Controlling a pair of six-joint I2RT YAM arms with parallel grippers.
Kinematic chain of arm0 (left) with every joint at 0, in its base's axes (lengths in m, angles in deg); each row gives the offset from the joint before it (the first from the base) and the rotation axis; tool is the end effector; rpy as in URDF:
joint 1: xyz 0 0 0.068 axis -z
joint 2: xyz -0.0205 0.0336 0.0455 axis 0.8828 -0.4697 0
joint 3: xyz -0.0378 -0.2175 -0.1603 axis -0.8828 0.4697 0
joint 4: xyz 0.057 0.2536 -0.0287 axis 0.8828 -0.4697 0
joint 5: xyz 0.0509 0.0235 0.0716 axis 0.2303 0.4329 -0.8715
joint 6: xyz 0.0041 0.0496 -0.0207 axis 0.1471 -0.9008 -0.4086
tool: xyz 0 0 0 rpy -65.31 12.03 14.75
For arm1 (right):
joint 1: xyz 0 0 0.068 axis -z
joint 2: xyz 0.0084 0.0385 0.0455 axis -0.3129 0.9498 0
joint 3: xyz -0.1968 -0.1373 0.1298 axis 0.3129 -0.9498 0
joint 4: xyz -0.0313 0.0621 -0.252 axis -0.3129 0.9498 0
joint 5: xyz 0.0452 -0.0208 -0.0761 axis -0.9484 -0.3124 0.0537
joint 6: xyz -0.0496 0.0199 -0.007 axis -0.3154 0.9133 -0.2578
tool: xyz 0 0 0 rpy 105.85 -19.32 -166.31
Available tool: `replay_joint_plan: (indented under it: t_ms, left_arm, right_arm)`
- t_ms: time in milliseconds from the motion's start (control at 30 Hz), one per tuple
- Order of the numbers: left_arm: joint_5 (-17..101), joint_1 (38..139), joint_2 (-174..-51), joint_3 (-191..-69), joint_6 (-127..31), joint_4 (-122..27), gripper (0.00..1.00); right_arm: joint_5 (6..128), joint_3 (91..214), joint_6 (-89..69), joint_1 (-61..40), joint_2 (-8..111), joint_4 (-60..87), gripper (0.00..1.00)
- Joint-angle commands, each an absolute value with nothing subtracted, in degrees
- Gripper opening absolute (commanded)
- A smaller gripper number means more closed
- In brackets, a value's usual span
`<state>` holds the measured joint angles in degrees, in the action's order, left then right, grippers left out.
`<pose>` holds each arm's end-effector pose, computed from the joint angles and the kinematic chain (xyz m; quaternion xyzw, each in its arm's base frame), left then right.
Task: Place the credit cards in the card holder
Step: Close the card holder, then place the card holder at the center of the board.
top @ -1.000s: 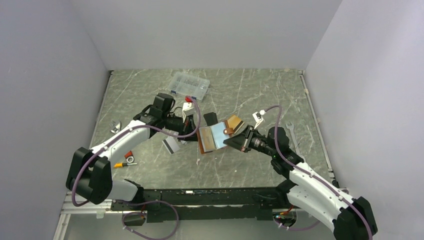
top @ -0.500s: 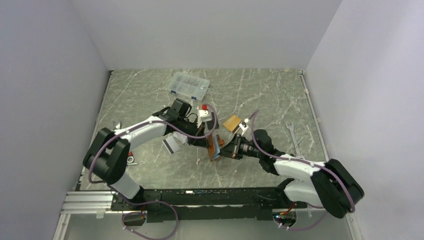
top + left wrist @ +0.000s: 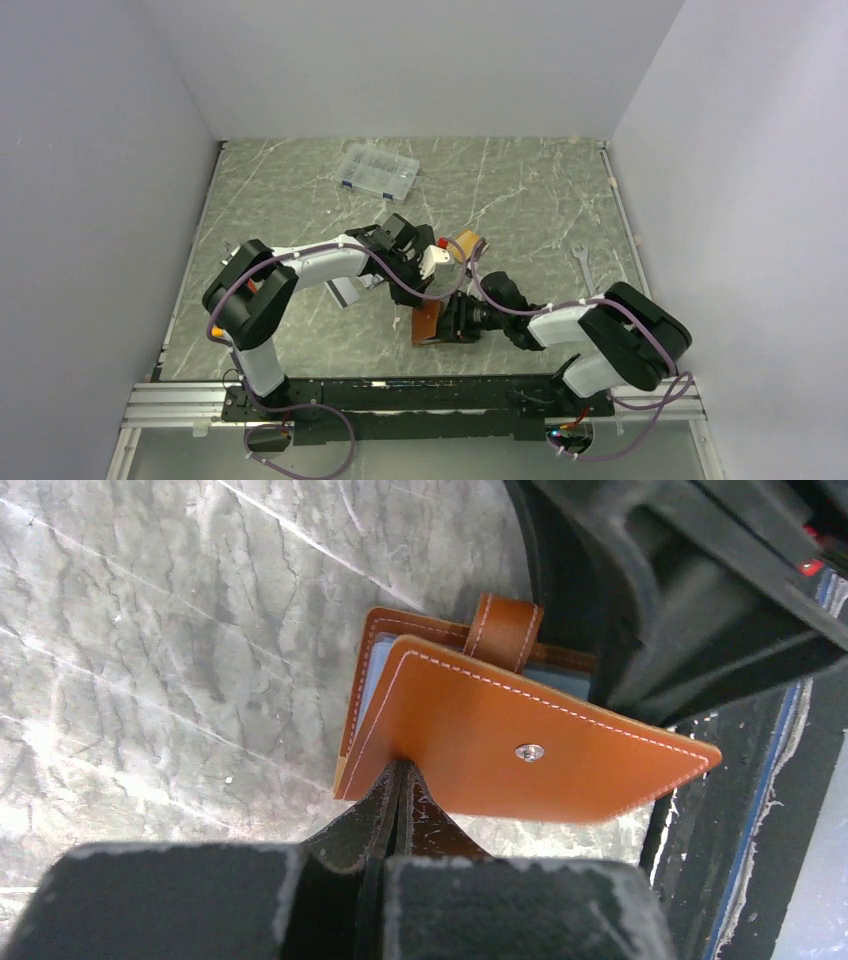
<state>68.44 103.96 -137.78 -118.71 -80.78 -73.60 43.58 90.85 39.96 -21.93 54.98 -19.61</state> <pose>0.2403 -0.2436 0.1719 0.5456 0.7542 -0.3263 0.1643 0.1534 0.1538 0.1023 0.0065 0.8719 0.4795 0.0996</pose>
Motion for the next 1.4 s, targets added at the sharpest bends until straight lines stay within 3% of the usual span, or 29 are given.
replay_joint_plan:
  t_ms: [0,200,367,533,700,1000,1200,1367]
  left_arm:
    - [64.67,105.64,-139.32,-120.80,-83.28,-75.00,0.00]
    - [65.29,106.18,-138.28,-119.72,-84.50,-75.39,0.00]
    - [66.44,106.25,-138.05,-119.98,-84.70,-76.65,0.00]
    - [66.46,106.05,-137.38,-119.85,-85.50,-77.93,0.00]
    - [69.28,105.08,-135.57,-121.21,-90.02,-85.28,0.00]
    - [77.23,100.32,-132.15,-124.16,-88.38,-90.53,0.00]
    - [80.73,101.79,-122.23,-117.00,-87.38,-87.08,0.00]
    - [70.82,110.53,-117.95,-111.99,-93.04,-87.40,0.00]
  right_arm:
    - [53.34,92.28,34.02,-23.68,48.91,-7.70,0.45]
    - [65.12,91.95,29.92,-25.46,33.70,7.27,0.53]
    - [75.39,94.48,27.83,-30.21,30.09,16.18,0.54]
    - [82.88,96.11,22.26,-36.38,29.49,18.32,0.53]
    - [92.04,93.40,11.75,-44.57,24.14,9.76,0.55]
    - [87.13,99.09,0.32,-44.61,34.85,7.54,0.54]
    - [88.77,93.90,9.41,-44.60,31.15,0.94,0.51]
    - [88.72,89.65,15.63,-44.42,29.47,-3.54,0.51]
